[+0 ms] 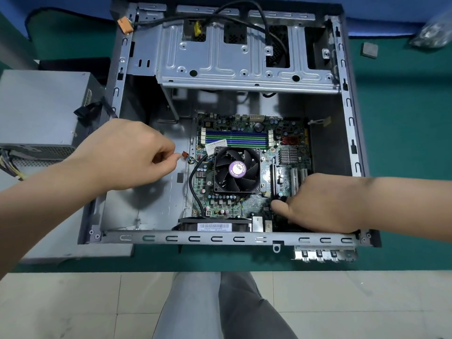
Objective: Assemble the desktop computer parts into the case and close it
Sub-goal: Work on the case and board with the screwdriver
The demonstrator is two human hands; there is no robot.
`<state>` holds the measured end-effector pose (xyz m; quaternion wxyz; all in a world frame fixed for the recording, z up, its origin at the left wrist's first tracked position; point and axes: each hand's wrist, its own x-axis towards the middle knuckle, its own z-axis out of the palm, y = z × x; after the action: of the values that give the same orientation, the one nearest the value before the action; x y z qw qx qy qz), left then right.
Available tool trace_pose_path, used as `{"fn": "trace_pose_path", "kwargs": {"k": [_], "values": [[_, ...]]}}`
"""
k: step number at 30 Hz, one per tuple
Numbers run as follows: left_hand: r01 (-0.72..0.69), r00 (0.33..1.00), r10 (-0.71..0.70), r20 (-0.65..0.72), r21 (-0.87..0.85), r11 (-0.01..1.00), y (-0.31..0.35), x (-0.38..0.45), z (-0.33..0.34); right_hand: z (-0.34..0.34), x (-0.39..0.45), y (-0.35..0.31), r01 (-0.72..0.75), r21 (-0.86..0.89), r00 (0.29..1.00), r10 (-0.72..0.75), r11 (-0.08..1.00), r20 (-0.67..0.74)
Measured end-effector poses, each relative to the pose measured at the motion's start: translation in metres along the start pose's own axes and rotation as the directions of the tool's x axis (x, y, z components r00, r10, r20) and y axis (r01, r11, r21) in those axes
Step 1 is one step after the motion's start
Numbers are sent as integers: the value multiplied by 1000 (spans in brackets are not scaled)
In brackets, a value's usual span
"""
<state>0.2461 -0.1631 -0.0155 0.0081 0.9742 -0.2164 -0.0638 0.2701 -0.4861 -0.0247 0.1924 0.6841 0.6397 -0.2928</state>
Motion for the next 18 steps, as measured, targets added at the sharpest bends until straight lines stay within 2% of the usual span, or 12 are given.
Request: {"fn": "trace_pose_path", "kwargs": {"k": [2,5,11,14,15,18], "values": [[2,1000,-2,-4,1,1000,0,0,-1,2,3,0,14,-72,1000,-15,997,-11],[4,1000,-4,-9,-4,1000,0,0,0,1,7,-3,3,-92,999,-8,996,-43],[7,1000,-7,-8,-6,1000,0,0,-2,-4,11,-3,-29,-30,999,28,999,-44],[4,1000,-4,-6,-5,1000,1,0,0,-4,12,-5,-87,-73,996,87,994,2],[3,1000,-3,-7,-9,1000,1,0,0,-2,14,-5,-110,-59,994,108,992,-33],[7,1000,-7,-6,-18,1000,-1,0,1,1,17,-7,-134,6,991,134,991,2]]}}
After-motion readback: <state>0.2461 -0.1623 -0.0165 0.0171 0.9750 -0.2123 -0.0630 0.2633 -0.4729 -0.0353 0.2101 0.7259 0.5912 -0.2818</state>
